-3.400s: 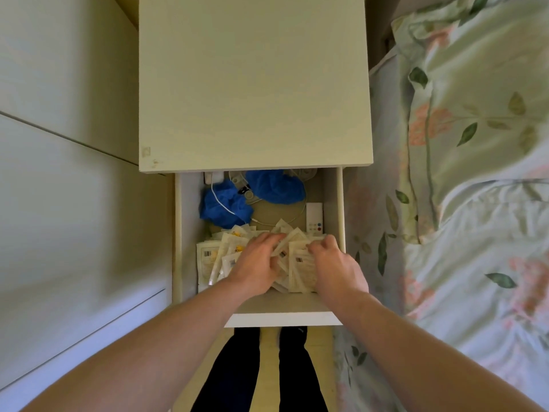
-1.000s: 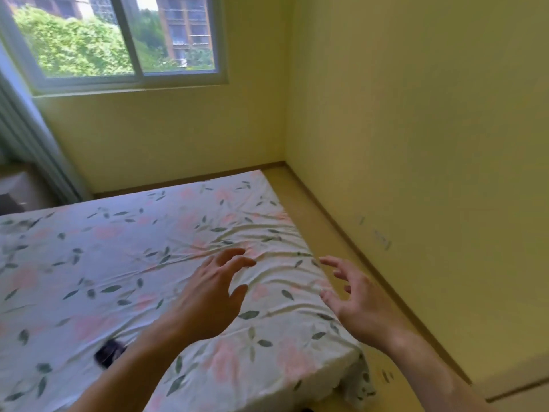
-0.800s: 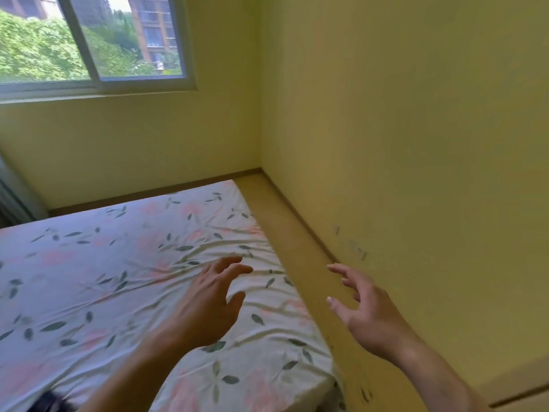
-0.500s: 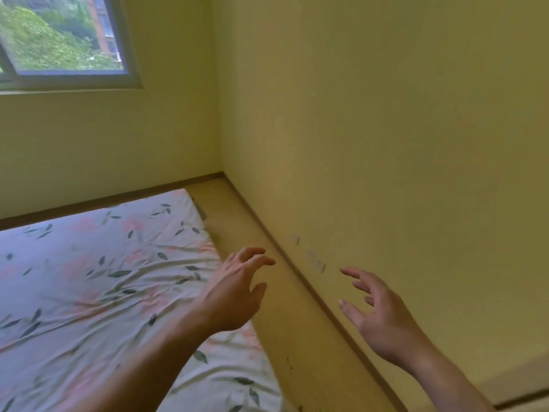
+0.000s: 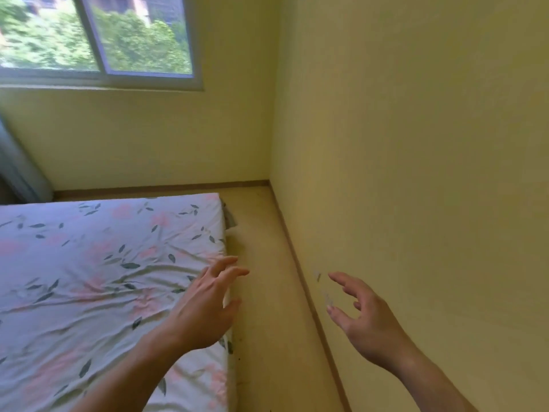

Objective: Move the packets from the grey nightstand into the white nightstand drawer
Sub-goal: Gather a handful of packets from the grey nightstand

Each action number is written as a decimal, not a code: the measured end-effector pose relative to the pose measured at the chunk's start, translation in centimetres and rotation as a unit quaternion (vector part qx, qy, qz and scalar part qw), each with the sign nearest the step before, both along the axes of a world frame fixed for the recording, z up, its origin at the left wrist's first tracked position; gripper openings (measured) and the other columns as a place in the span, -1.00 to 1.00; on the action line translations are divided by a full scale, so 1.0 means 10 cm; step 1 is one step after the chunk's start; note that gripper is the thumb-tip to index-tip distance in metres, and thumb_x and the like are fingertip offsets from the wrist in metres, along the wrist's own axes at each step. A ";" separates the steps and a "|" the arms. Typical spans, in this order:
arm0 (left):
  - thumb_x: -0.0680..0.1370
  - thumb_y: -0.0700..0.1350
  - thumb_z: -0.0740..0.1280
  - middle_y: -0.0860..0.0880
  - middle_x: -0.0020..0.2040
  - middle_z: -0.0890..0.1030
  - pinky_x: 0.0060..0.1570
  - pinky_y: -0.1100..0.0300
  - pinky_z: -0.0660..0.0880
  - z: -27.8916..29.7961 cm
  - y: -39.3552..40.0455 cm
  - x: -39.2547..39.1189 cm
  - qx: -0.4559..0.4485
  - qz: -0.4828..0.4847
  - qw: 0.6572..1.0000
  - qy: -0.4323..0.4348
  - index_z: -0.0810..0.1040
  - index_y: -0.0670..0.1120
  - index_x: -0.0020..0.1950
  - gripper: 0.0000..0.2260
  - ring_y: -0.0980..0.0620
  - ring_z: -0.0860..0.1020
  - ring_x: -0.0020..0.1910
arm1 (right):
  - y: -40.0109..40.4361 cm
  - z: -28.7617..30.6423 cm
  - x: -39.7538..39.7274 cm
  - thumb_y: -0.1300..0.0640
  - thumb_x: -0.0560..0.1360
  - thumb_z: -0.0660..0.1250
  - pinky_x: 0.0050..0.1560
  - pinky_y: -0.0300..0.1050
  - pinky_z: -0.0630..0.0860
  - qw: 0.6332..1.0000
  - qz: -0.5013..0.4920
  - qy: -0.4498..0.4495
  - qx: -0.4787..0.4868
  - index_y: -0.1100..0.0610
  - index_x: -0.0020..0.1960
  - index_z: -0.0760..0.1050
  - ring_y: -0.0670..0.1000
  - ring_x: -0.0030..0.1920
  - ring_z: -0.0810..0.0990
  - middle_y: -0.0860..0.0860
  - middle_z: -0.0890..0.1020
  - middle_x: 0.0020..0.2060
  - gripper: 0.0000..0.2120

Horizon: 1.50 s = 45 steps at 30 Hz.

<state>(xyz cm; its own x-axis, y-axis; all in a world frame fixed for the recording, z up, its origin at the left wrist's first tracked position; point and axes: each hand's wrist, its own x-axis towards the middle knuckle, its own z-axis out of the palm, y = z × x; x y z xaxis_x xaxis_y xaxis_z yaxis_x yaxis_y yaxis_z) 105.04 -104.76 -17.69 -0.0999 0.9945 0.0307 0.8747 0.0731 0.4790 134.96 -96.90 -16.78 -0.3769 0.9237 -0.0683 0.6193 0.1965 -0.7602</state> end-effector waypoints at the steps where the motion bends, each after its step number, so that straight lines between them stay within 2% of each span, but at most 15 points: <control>1: 0.65 0.05 0.30 0.21 0.61 0.10 0.54 0.08 0.21 0.02 0.02 -0.05 0.001 0.027 1.000 0.003 0.28 0.27 0.52 -0.54 0.08 0.17 0.58 | 0.18 0.02 -0.09 0.03 0.56 0.43 0.52 -0.11 0.32 1.000 0.024 0.004 0.002 -0.21 0.48 0.38 -0.23 0.44 0.37 -0.30 0.40 0.44 -0.47; 7: 0.62 0.05 0.34 0.25 0.61 0.08 0.54 0.00 0.26 0.10 0.23 -0.56 0.001 0.166 0.986 0.001 0.30 0.28 0.50 -0.53 0.08 0.17 0.59 | 1.20 0.08 -0.89 0.00 0.56 0.43 0.54 -0.06 0.31 0.987 0.157 0.032 0.004 -0.23 0.49 0.37 -0.23 0.47 0.34 -0.30 0.36 0.48 -0.46; 12: 0.61 0.03 0.37 0.24 0.60 0.13 0.52 0.00 0.29 0.07 0.82 -1.02 0.016 0.227 0.974 0.000 0.34 0.27 0.48 -0.53 0.07 0.23 0.56 | 2.10 0.09 -1.49 -0.01 0.56 0.42 0.55 -0.05 0.29 0.974 0.224 0.034 0.019 -0.25 0.49 0.35 -0.25 0.48 0.30 -0.34 0.34 0.47 -0.46; 15: 0.60 0.02 0.37 0.23 0.60 0.15 0.51 -0.02 0.31 0.03 1.42 -1.33 0.029 0.243 0.970 -0.005 0.33 0.27 0.47 -0.53 0.06 0.24 0.56 | 2.75 0.12 -1.83 0.00 0.57 0.42 0.55 -0.07 0.28 0.971 0.236 0.030 0.030 -0.28 0.49 0.34 -0.27 0.48 0.29 -0.35 0.33 0.47 -0.45; 19: 0.62 0.03 0.36 0.24 0.61 0.10 0.56 -0.02 0.22 0.07 2.36 -1.70 0.032 0.235 0.971 -0.020 0.30 0.27 0.49 -0.52 0.08 0.15 0.60 | 3.57 0.20 -2.24 0.00 0.58 0.41 0.57 -0.06 0.25 0.971 0.235 0.024 0.034 -0.27 0.53 0.30 -0.29 0.50 0.25 -0.36 0.30 0.50 -0.42; 27: 0.63 0.07 0.32 0.29 0.60 0.07 0.53 0.09 0.24 0.33 4.27 -2.17 0.054 0.161 0.985 -0.008 0.30 0.28 0.51 -0.54 0.14 0.17 0.56 | 5.19 0.33 -2.78 -0.03 0.57 0.42 0.56 -0.04 0.29 0.976 0.214 0.020 0.045 -0.29 0.53 0.27 -0.24 0.49 0.28 -0.39 0.27 0.46 -0.40; 33: 0.62 0.06 0.35 0.25 0.60 0.10 0.51 0.08 0.27 0.30 5.62 -2.67 0.051 0.159 0.986 0.011 0.33 0.26 0.49 -0.54 0.10 0.20 0.56 | 6.50 0.21 -3.37 -0.02 0.58 0.41 0.55 -0.06 0.29 0.973 0.221 0.051 0.041 -0.26 0.52 0.30 -0.22 0.50 0.28 -0.31 0.30 0.50 -0.42; 38: 0.60 0.06 0.36 0.27 0.59 0.13 0.50 0.09 0.28 0.30 6.54 -3.17 0.044 0.210 0.977 0.007 0.33 0.27 0.49 -0.53 0.10 0.25 0.53 | 7.65 0.12 -4.01 -0.04 0.56 0.41 0.57 0.00 0.28 0.962 0.268 0.054 0.015 -0.28 0.51 0.32 -0.26 0.50 0.27 -0.35 0.32 0.49 -0.43; 45: 0.61 0.08 0.35 0.29 0.58 0.14 0.50 0.03 0.31 0.35 7.22 -3.94 0.042 0.331 0.943 -0.002 0.33 0.28 0.48 -0.54 0.12 0.26 0.52 | 8.90 0.29 -5.18 -0.06 0.56 0.41 0.55 0.05 0.31 0.932 0.360 0.049 0.009 -0.30 0.51 0.29 -0.23 0.51 0.27 -0.38 0.30 0.49 -0.42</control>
<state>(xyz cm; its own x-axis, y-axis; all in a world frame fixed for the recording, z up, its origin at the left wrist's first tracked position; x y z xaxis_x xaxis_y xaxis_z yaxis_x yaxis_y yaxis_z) 65.64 -32.55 -14.20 -0.6981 0.7081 0.1054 0.6491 0.5640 0.5105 83.18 -7.94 -13.85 -0.9031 0.4293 0.0129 0.2492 0.5481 -0.7984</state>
